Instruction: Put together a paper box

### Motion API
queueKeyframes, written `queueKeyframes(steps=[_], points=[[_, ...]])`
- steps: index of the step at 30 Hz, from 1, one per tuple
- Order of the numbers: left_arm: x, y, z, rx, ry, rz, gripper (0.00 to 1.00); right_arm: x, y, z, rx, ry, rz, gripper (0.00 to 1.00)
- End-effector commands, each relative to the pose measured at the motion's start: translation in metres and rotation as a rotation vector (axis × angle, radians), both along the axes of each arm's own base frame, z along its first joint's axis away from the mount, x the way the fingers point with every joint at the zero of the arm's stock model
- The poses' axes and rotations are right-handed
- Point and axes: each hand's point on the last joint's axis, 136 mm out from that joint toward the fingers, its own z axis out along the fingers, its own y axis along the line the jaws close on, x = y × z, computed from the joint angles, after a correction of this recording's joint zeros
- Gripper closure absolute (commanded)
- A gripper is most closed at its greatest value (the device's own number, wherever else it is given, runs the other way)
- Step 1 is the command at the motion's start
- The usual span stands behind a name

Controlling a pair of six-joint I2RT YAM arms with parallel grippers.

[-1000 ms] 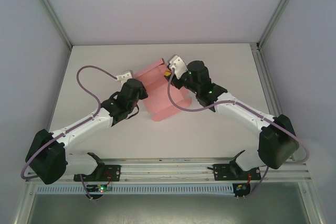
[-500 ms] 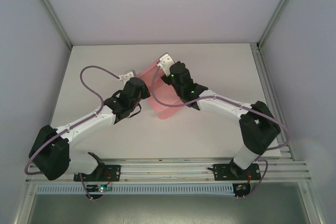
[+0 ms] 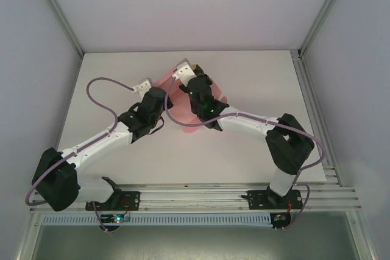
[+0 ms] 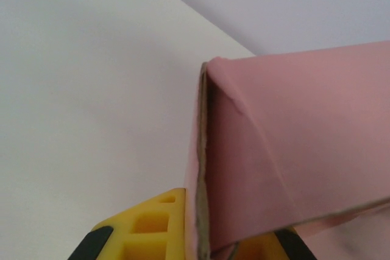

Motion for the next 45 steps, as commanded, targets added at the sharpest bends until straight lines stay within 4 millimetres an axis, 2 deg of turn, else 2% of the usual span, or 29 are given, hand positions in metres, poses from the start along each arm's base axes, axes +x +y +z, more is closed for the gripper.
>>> queueKeyframes(steps=[1, 3, 4, 6, 7, 9, 11, 13, 14, 16, 17, 18, 22, 24, 26, 27, 29, 31, 35, 36, 37, 38, 39, 41, 42, 45], points=[[-0.011, 0.053, -0.016, 0.162, 0.069, 0.184, 1.00, -0.012, -0.034, -0.015, 0.006, 0.134, -0.012, 0.80], [0.000, 0.046, -0.014, 0.200, 0.046, 0.107, 1.00, -0.042, -0.003, -0.021, 0.132, 0.260, 0.248, 0.63], [0.005, 0.042, -0.010, 0.229, 0.036, 0.060, 1.00, -0.057, 0.006, -0.018, 0.197, 0.292, 0.355, 0.48], [0.015, 0.035, -0.001, 0.333, 0.012, -0.051, 1.00, -0.094, 0.022, -0.007, 0.284, 0.341, 0.598, 0.06], [0.019, 0.035, 0.004, 0.395, 0.005, -0.087, 1.00, -0.108, 0.023, 0.002, 0.326, 0.343, 0.666, 0.02], [0.030, 0.037, 0.013, 0.528, -0.007, -0.156, 1.00, -0.125, 0.011, 0.025, 0.421, 0.318, 0.706, 0.02], [0.040, 0.029, 0.021, 0.621, -0.032, -0.304, 1.00, -0.135, -0.010, 0.044, 0.519, 0.286, 0.708, 0.02], [0.040, 0.003, 0.023, 0.715, -0.087, -0.594, 1.00, -0.137, -0.037, 0.059, 0.624, 0.254, 0.667, 0.02], [0.032, -0.011, 0.020, 0.795, -0.105, -0.782, 1.00, -0.137, -0.054, 0.063, 0.677, 0.246, 0.630, 0.02], [0.003, -0.023, 0.003, 0.929, -0.076, -1.123, 1.00, -0.138, -0.081, 0.064, 0.740, 0.259, 0.566, 0.02], [-0.015, -0.022, -0.007, 0.987, -0.027, -1.299, 1.00, -0.140, -0.093, 0.060, 0.751, 0.277, 0.536, 0.02], [-0.024, -0.016, -0.012, 1.052, 0.025, -1.395, 1.00, -0.141, -0.102, 0.056, 0.752, 0.293, 0.508, 0.02], [-0.005, 0.016, -0.024, 1.364, 0.239, -1.513, 1.00, -0.149, -0.130, 0.038, 0.757, 0.328, 0.415, 0.02], [0.002, 0.018, -0.038, 1.537, 0.360, -1.609, 1.00, -0.153, -0.138, 0.030, 0.768, 0.340, 0.390, 0.02], [0.011, 0.012, -0.057, 1.710, 0.460, -1.696, 1.00, -0.156, -0.145, 0.025, 0.786, 0.341, 0.369, 0.02], [0.019, 0.006, -0.066, 1.785, 0.469, -1.719, 1.00, -0.157, -0.149, 0.024, 0.795, 0.337, 0.358, 0.02], [0.030, -0.021, -0.085, 1.893, 0.402, -1.785, 1.00, -0.156, -0.157, 0.021, 0.811, 0.330, 0.328, 0.02], [0.033, -0.058, -0.101, 1.934, 0.235, -1.853, 1.00, -0.155, -0.162, 0.019, 0.819, 0.325, 0.315, 0.02], [0.002, -0.126, -0.129, 1.942, -0.094, -2.016, 1.00, -0.151, -0.168, 0.014, 0.834, 0.346, 0.299, 0.02], [-0.007, -0.136, -0.132, 1.925, -0.139, -2.043, 0.96, -0.149, -0.169, 0.012, 0.833, 0.355, 0.293, 0.02], [-0.013, -0.143, -0.131, 1.901, -0.165, -2.052, 0.72, -0.146, -0.172, 0.011, 0.834, 0.365, 0.275, 0.02], [-0.013, -0.148, -0.125, 1.883, -0.178, -2.027, 0.59, -0.144, -0.175, 0.009, 0.830, 0.370, 0.255, 0.02], [-0.013, -0.150, -0.117, 1.862, -0.183, -1.989, 0.53, -0.141, -0.179, 0.008, 0.828, 0.375, 0.234, 0.02], [-0.009, -0.150, -0.095, 1.841, -0.184, -1.897, 0.33, -0.134, -0.188, 0.005, 0.830, 0.383, 0.181, 0.02], [-0.012, -0.147, -0.081, 1.831, -0.201, -1.867, 0.02, -0.131, -0.189, 0.004, 0.827, 0.387, 0.172, 0.02], [-0.029, -0.147, -0.040, 1.770, -0.354, -1.793, 0.00, -0.122, -0.185, 0.002, 0.808, 0.409, 0.194, 0.02]])
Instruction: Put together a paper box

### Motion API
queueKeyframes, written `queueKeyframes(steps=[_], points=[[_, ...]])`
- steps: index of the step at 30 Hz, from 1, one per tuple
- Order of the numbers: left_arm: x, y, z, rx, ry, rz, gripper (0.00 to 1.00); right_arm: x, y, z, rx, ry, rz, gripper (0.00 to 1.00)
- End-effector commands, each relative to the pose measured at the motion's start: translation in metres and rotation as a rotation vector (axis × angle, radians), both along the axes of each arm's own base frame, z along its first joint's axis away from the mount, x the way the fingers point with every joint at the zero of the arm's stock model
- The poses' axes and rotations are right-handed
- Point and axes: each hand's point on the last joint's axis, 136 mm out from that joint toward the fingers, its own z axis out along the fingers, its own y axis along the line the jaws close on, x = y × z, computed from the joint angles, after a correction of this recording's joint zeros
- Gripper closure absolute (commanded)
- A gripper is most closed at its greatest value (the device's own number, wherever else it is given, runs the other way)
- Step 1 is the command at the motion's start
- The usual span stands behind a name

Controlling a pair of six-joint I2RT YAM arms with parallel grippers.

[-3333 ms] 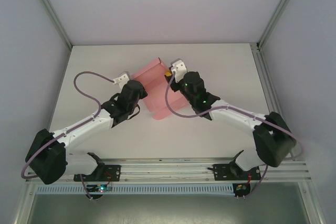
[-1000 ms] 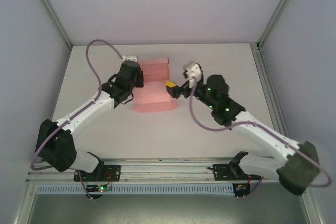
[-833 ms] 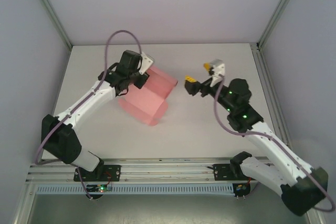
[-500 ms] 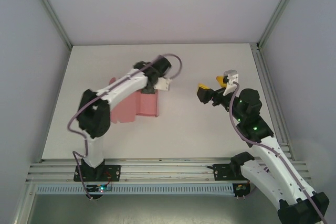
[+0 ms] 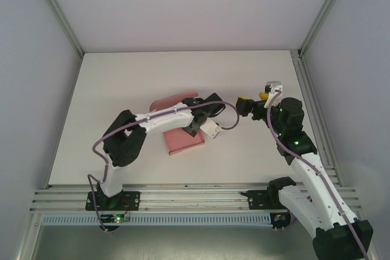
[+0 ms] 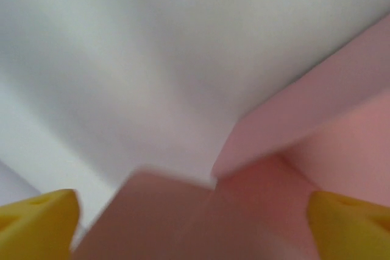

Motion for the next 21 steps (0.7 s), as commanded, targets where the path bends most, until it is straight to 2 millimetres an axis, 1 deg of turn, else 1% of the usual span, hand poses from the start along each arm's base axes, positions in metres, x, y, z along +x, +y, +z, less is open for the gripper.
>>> queueKeyframes(steps=[1, 4, 5, 6, 8, 9, 10, 11, 12, 13, 14, 15, 16, 17, 18, 20, 21], points=[[-0.008, -0.007, 0.086, -0.266, -0.096, 0.011, 0.00, 0.008, 0.008, 0.011, -0.009, -0.013, 0.052, 0.02], [-0.024, 0.001, 0.139, -0.475, -0.116, 0.074, 0.00, 0.019, 0.024, 0.010, -0.021, -0.015, 0.149, 0.02], [-0.025, 0.004, 0.159, -0.573, -0.122, 0.130, 0.00, 0.022, 0.033, 0.007, -0.039, -0.015, 0.211, 0.02], [-0.020, 0.012, 0.183, -0.705, -0.139, 0.231, 0.00, 0.023, 0.044, 0.004, -0.051, -0.009, 0.296, 0.02], [-0.007, 0.039, 0.218, -0.954, -0.143, 0.461, 0.00, 0.022, 0.069, -0.004, -0.038, 0.016, 0.468, 0.02], [0.004, 0.063, 0.229, -1.094, -0.138, 0.628, 0.00, 0.023, 0.079, -0.007, -0.026, 0.038, 0.533, 0.02], [0.014, 0.088, 0.231, -1.205, -0.125, 0.783, 0.00, 0.024, 0.088, -0.013, -0.023, 0.065, 0.590, 0.04], [0.024, 0.113, 0.226, -1.300, -0.108, 0.932, 0.00, 0.025, 0.097, -0.021, -0.036, 0.096, 0.629, 0.05], [0.035, 0.144, 0.211, -1.380, -0.089, 1.115, 0.00, 0.027, 0.105, -0.031, -0.065, 0.139, 0.653, 0.06], [0.040, 0.169, 0.192, -1.398, -0.058, 1.257, 0.00, 0.028, 0.112, -0.041, -0.106, 0.174, 0.671, 0.06], [0.041, 0.189, 0.170, -1.393, -0.006, 1.381, 0.00, 0.026, 0.119, -0.053, -0.153, 0.213, 0.693, 0.07], [0.040, 0.198, 0.153, -1.389, 0.050, 1.435, 0.00, 0.024, 0.125, -0.064, -0.191, 0.244, 0.707, 0.07], [0.037, 0.197, 0.139, -1.394, 0.136, 1.429, 0.00, 0.021, 0.130, -0.074, -0.223, 0.274, 0.720, 0.06], [0.034, 0.190, 0.128, -1.413, 0.238, 1.384, 0.00, 0.019, 0.133, -0.085, -0.252, 0.303, 0.724, 0.06], [0.031, 0.184, 0.122, -1.427, 0.312, 1.347, 0.00, 0.019, 0.135, -0.093, -0.271, 0.325, 0.718, 0.06], [0.023, 0.167, 0.116, -1.417, 0.453, 1.235, 0.00, 0.018, 0.138, -0.107, -0.298, 0.363, 0.715, 0.08], [0.022, 0.163, 0.113, -1.404, 0.489, 1.219, 0.00, 0.019, 0.139, -0.113, -0.311, 0.380, 0.705, 0.09]])
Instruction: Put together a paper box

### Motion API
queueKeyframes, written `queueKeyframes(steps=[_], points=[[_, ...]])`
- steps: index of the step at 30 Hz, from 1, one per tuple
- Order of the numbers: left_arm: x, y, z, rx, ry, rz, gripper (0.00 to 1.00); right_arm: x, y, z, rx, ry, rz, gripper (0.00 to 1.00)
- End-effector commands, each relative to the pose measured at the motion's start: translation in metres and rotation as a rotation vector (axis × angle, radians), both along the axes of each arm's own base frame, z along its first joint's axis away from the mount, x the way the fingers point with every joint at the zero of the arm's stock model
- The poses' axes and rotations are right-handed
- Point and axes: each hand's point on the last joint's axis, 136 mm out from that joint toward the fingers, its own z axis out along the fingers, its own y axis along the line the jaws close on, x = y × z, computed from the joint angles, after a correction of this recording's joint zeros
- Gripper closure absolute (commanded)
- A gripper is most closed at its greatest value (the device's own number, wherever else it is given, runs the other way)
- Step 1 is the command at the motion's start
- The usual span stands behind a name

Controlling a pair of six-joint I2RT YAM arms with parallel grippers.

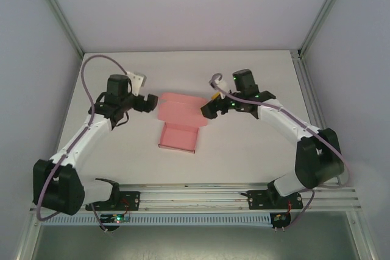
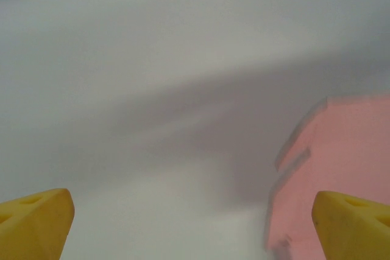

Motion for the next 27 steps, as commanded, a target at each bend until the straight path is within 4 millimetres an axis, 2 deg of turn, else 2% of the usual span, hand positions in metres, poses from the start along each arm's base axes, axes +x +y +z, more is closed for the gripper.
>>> queueKeyframes(steps=[1, 4, 8, 13, 19, 22, 25, 27], points=[[-0.009, -0.047, 0.022, -0.249, 0.018, -0.211, 0.00, -0.002, -0.005, -0.021, -0.109, 0.026, 0.004, 0.10], [-0.004, -0.050, 0.007, -0.228, 0.076, -0.237, 0.00, -0.001, -0.003, -0.035, -0.155, 0.050, -0.005, 0.18], [0.001, -0.050, -0.010, -0.180, 0.112, -0.266, 0.08, -0.004, -0.003, -0.048, -0.205, 0.075, 0.000, 0.31], [-0.006, -0.056, -0.021, -0.169, 0.167, -0.338, 0.27, 0.004, -0.002, -0.050, -0.236, 0.073, -0.016, 0.55], [-0.014, -0.055, -0.041, -0.140, 0.204, -0.364, 0.32, 0.006, 0.003, -0.051, -0.237, 0.076, 0.001, 0.66], [-0.012, -0.058, -0.046, -0.152, 0.238, -0.368, 0.42, 0.007, 0.007, -0.051, -0.233, 0.078, 0.014, 0.70], [-0.013, -0.063, -0.047, -0.150, 0.259, -0.382, 0.67, 0.007, 0.008, -0.049, -0.229, 0.081, 0.019, 0.81], [-0.014, -0.067, -0.048, -0.137, 0.261, -0.399, 0.75, 0.008, 0.009, -0.046, -0.220, 0.080, 0.015, 0.85]])
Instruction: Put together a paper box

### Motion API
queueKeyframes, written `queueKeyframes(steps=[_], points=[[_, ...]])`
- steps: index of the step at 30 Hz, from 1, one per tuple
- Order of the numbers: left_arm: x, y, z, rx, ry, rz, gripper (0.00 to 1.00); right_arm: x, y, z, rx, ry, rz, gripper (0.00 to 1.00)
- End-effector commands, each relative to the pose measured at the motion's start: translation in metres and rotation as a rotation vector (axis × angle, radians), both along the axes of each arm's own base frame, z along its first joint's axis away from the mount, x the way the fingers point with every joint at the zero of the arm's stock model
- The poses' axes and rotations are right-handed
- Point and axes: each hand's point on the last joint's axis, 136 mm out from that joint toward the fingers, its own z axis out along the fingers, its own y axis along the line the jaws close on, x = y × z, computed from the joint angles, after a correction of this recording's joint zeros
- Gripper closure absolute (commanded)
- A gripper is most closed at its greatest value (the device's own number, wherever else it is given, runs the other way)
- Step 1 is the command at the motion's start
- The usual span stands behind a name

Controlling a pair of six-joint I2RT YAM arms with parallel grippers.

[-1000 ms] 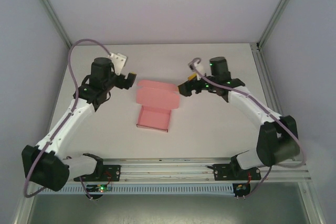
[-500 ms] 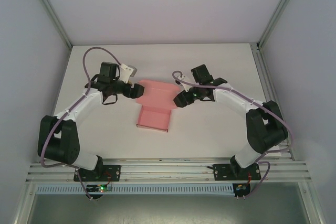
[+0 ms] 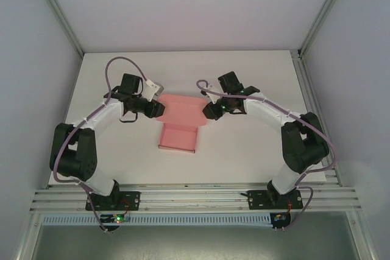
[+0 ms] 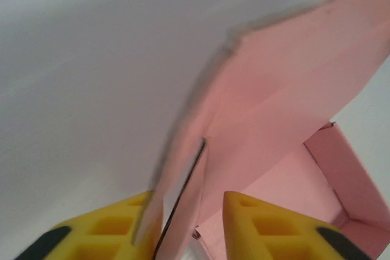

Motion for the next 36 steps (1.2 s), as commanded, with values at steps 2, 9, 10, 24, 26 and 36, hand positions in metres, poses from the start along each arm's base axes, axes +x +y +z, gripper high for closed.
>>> queueKeyframes(steps=[2, 9, 10, 24, 26, 36], points=[[-0.002, -0.013, 0.007, 0.007, -0.005, -0.048, 0.86, 0.001, 0.009, 0.013, 0.020, -0.010, 0.017, 0.94], [0.032, -0.017, 0.039, 0.051, -0.093, 0.209, 1.00, 0.037, 0.006, 0.045, -0.032, -0.206, -0.218, 1.00], [0.041, -0.014, 0.047, 0.058, -0.117, 0.287, 1.00, 0.045, 0.004, 0.054, -0.047, -0.259, -0.274, 1.00], [0.104, -0.028, 0.093, -0.202, -0.283, 0.865, 1.00, 0.103, 0.028, 0.123, 0.368, -0.588, -0.958, 1.00], [0.112, -0.033, 0.090, -0.229, -0.295, 0.861, 1.00, 0.106, 0.035, 0.119, 0.430, -0.581, -0.942, 1.00], [0.123, -0.055, 0.050, -0.237, -0.357, 0.741, 1.00, 0.099, 0.058, 0.049, 0.434, -0.436, -0.715, 1.00]])
